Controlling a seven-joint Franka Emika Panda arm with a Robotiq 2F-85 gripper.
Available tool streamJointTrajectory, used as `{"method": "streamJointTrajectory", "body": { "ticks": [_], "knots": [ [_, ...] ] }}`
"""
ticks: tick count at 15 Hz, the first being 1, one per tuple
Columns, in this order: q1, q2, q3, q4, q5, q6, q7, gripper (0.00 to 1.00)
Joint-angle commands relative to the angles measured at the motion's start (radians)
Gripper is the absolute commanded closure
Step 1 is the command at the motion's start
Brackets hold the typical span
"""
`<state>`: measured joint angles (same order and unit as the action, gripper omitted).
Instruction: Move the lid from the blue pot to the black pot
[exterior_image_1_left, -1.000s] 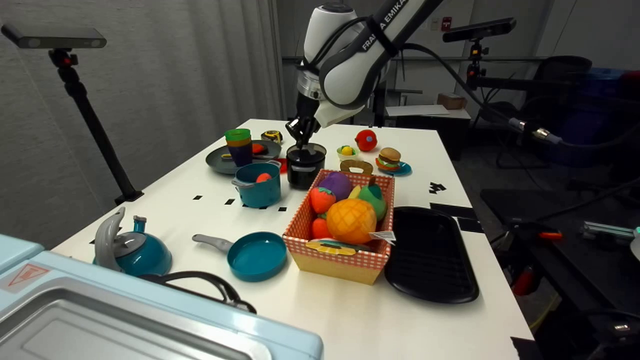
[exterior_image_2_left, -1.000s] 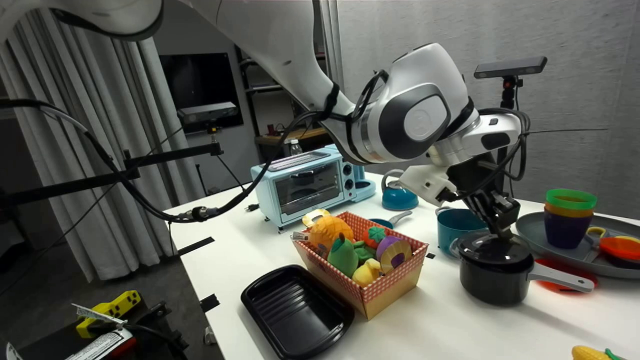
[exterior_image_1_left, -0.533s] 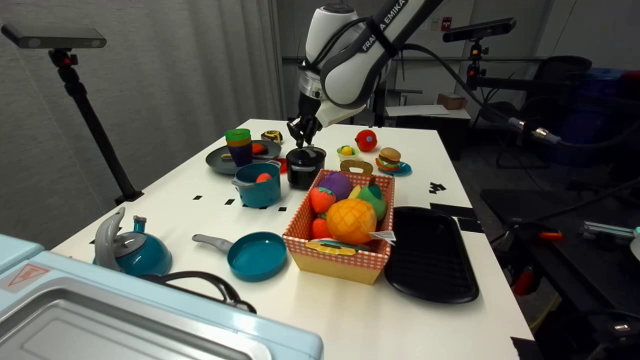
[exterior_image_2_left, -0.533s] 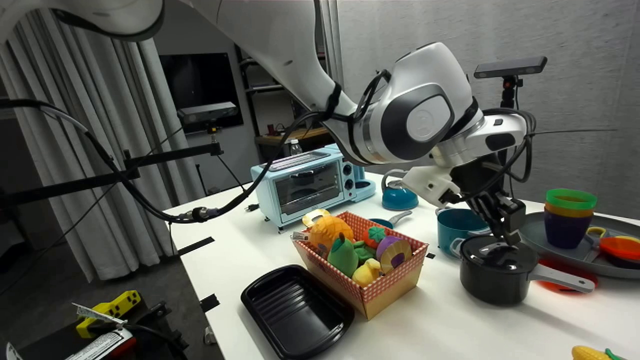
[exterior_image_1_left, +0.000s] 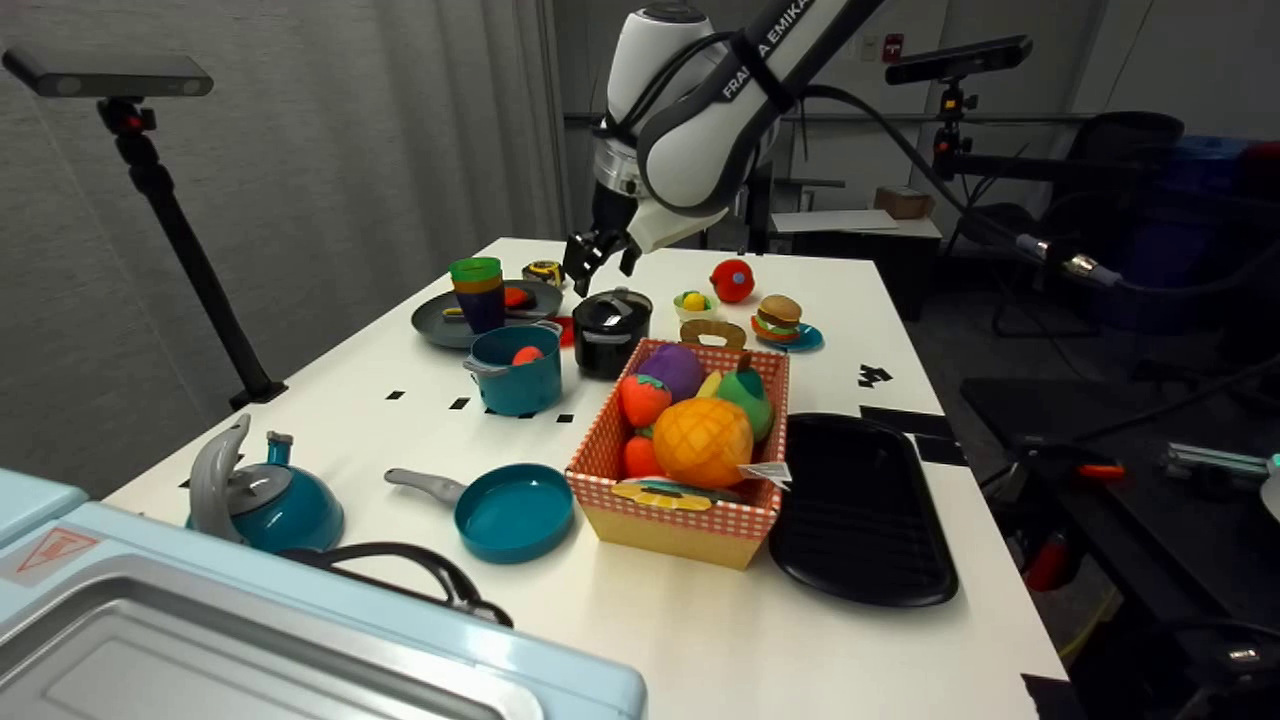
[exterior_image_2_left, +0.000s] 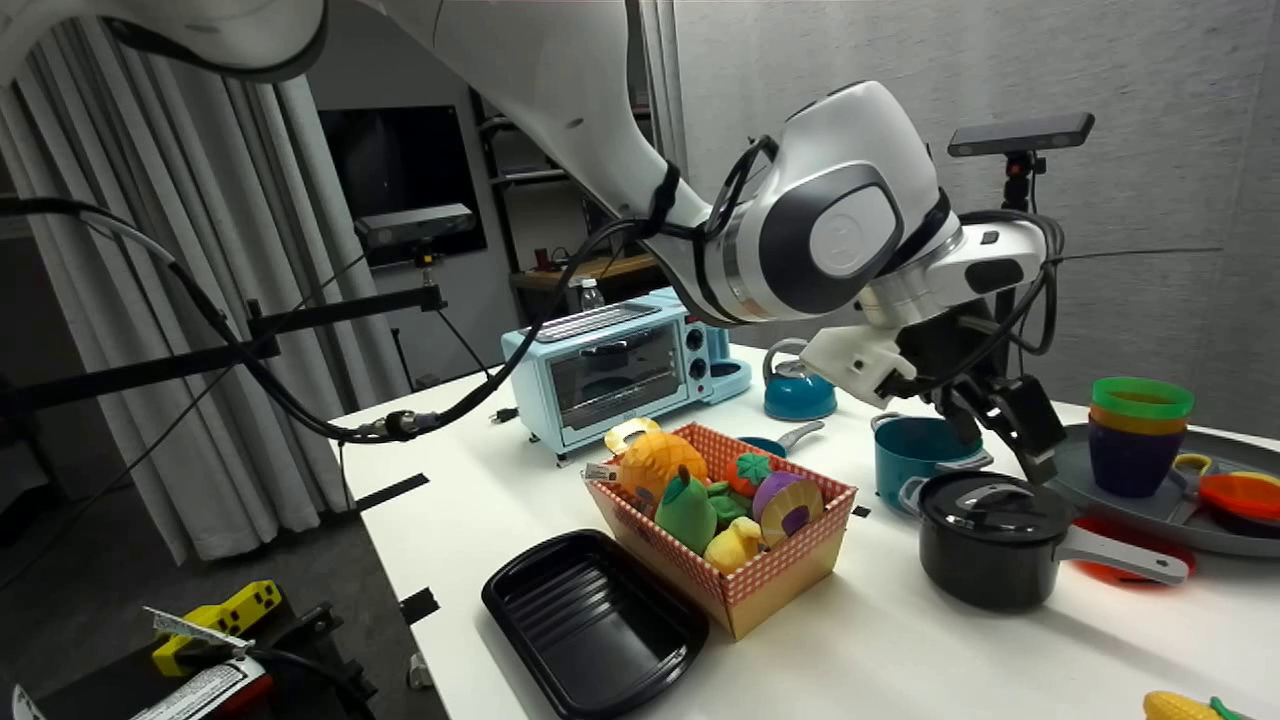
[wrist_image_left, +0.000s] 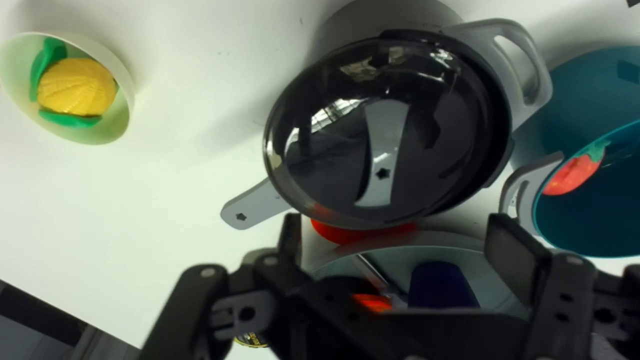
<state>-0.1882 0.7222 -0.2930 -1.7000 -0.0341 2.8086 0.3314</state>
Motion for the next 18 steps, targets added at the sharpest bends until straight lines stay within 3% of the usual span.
{"method": "streamJointTrajectory", "body": {
  "ticks": [1,10,18],
  "knots": [
    [0.032,-0.056,-0.006,-0.031,0.006,-0.002,-0.035,0.00],
    [0.114,-0.357,0.037,-0.263,-0.046,0.009,-0.157,0.00],
    [0.108,-0.650,0.124,-0.532,-0.061,0.010,-0.288,0.00]
  ]
}}
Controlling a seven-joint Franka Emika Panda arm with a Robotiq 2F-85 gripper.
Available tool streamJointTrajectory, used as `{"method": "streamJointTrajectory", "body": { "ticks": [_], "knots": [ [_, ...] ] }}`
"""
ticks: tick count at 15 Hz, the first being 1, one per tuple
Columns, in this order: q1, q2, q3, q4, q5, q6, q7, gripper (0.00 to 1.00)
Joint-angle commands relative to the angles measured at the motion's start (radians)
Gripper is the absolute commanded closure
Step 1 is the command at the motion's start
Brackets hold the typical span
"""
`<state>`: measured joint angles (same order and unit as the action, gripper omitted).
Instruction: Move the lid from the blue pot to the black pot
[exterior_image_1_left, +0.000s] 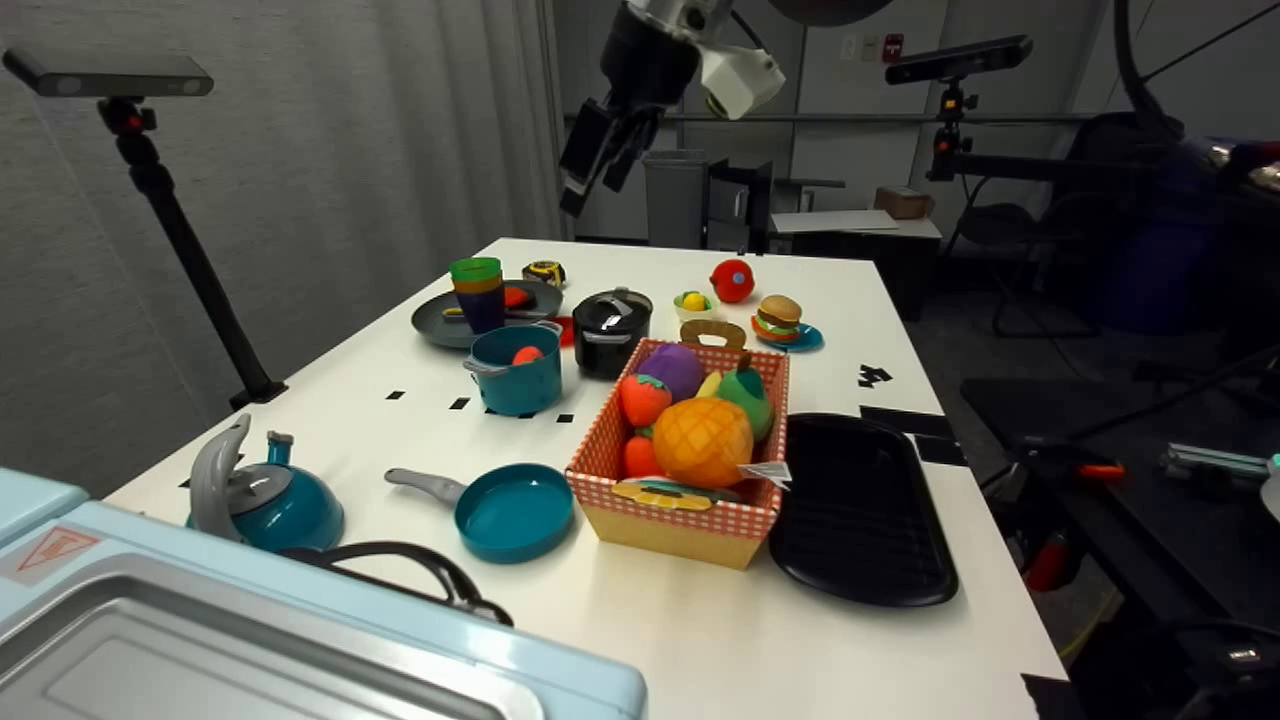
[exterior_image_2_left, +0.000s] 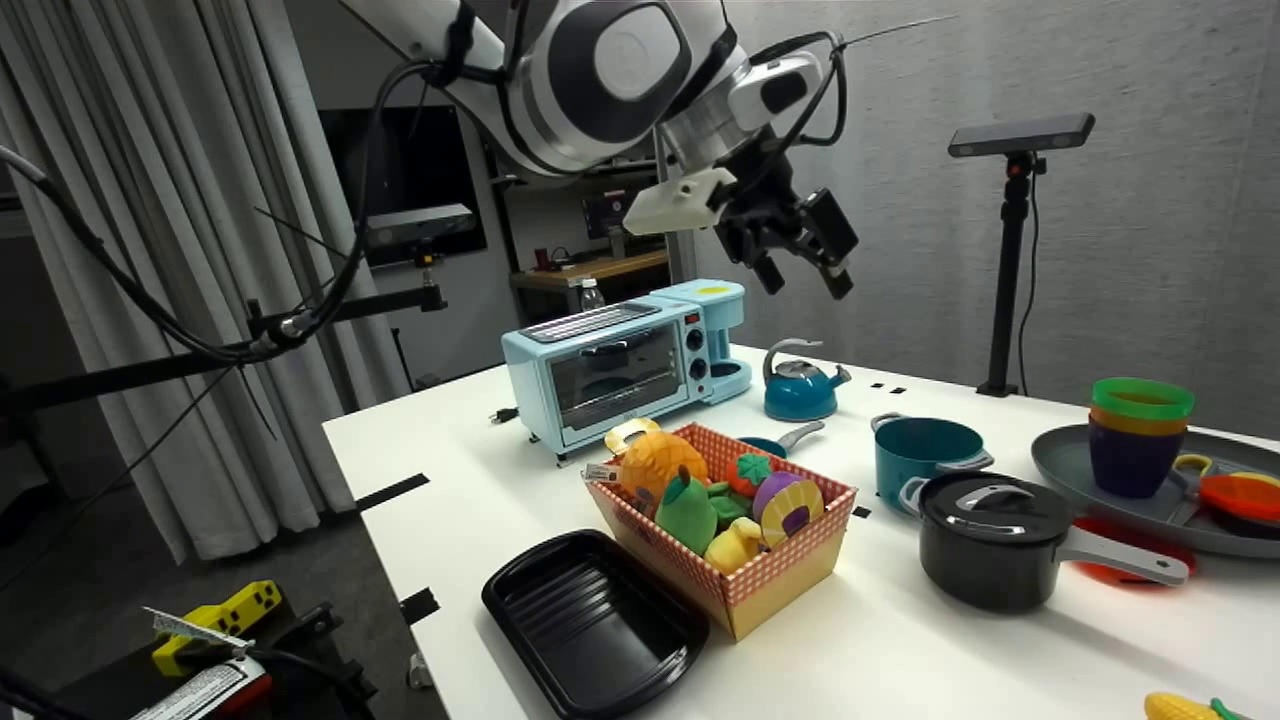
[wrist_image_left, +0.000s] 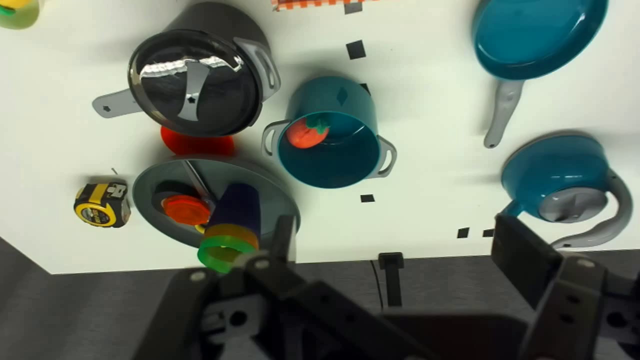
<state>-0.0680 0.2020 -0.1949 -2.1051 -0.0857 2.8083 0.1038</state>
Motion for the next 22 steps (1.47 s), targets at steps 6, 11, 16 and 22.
{"method": "streamJointTrajectory", "body": {
  "ticks": [6,11,16,22],
  "knots": [
    [-0.017,-0.240,0.057,-0.223,0.020,0.018,-0.158,0.00],
    [-0.012,-0.281,0.062,-0.259,0.046,0.017,-0.217,0.00],
    [-0.009,-0.298,0.060,-0.275,0.061,0.020,-0.254,0.00],
    [-0.014,-0.268,0.065,-0.246,0.031,-0.002,-0.213,0.00]
  ]
}}
